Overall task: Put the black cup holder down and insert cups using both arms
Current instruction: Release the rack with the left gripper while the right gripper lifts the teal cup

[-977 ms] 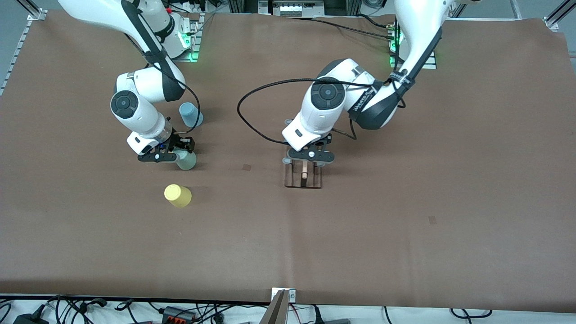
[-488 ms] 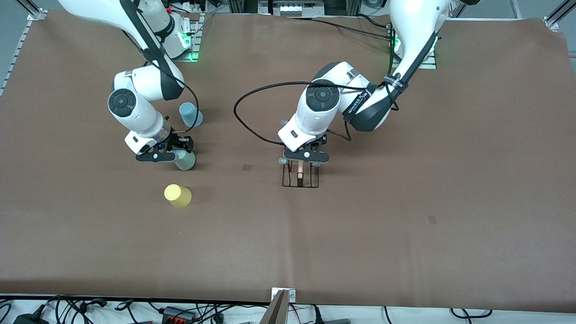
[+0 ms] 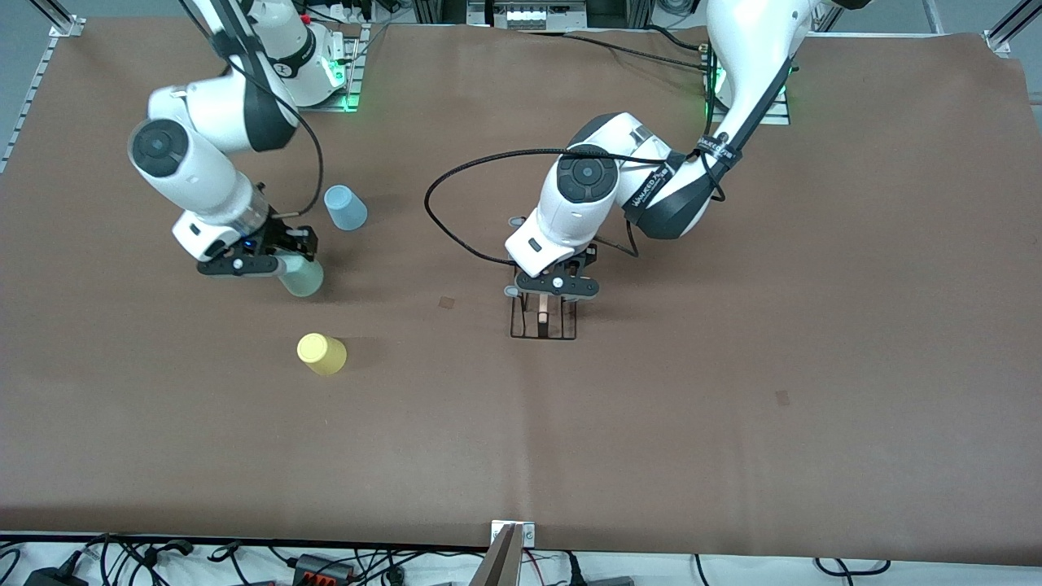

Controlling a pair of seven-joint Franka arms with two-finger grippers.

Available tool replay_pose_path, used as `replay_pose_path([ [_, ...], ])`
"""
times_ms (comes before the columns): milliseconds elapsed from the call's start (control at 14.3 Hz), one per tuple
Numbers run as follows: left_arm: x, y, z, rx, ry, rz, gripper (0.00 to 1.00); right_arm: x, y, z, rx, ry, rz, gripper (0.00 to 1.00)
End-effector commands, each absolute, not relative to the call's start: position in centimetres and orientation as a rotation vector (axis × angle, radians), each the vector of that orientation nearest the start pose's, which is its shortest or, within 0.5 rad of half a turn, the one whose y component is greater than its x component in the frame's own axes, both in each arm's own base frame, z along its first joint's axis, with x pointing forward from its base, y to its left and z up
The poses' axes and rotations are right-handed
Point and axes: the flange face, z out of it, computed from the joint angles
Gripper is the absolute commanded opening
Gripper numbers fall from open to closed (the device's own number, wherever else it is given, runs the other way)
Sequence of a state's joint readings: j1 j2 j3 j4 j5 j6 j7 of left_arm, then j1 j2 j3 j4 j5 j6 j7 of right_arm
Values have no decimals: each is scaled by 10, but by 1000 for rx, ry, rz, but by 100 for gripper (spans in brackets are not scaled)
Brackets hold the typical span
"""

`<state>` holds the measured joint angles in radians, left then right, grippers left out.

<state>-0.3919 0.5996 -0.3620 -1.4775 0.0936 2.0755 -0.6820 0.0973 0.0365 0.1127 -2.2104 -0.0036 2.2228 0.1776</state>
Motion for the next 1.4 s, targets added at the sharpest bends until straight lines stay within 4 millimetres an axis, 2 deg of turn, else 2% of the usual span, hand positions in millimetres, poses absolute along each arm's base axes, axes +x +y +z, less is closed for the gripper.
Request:
replay_pose_path([
  [0,563,-430,381,-3223,105,-11,100,528,123,420,-3148,39,108,2],
  [70,565,-420,393,-3209,96,-6,100,530,140,441,-3148,71,111,2],
  [209,577,-386,419,-3186,81,-3,100,526,176,466,-3113,173,115,2],
  [349,585,-350,449,-3156,115,0,100,515,217,481,-3058,278,118,2],
  [488,593,-313,475,-3138,105,-2,100,495,271,483,-3040,375,101,2],
  [767,608,-237,518,-3114,207,-36,100,457,363,472,-2973,544,42,2],
  [1047,621,-149,547,-3099,334,-49,100,431,435,439,-2970,584,-26,2],
  [1256,618,-91,554,-3093,354,65,100,427,473,416,-2985,618,-33,2],
  [1326,618,-84,565,-3106,328,45,100,426,479,411,-2986,627,-30,2],
])
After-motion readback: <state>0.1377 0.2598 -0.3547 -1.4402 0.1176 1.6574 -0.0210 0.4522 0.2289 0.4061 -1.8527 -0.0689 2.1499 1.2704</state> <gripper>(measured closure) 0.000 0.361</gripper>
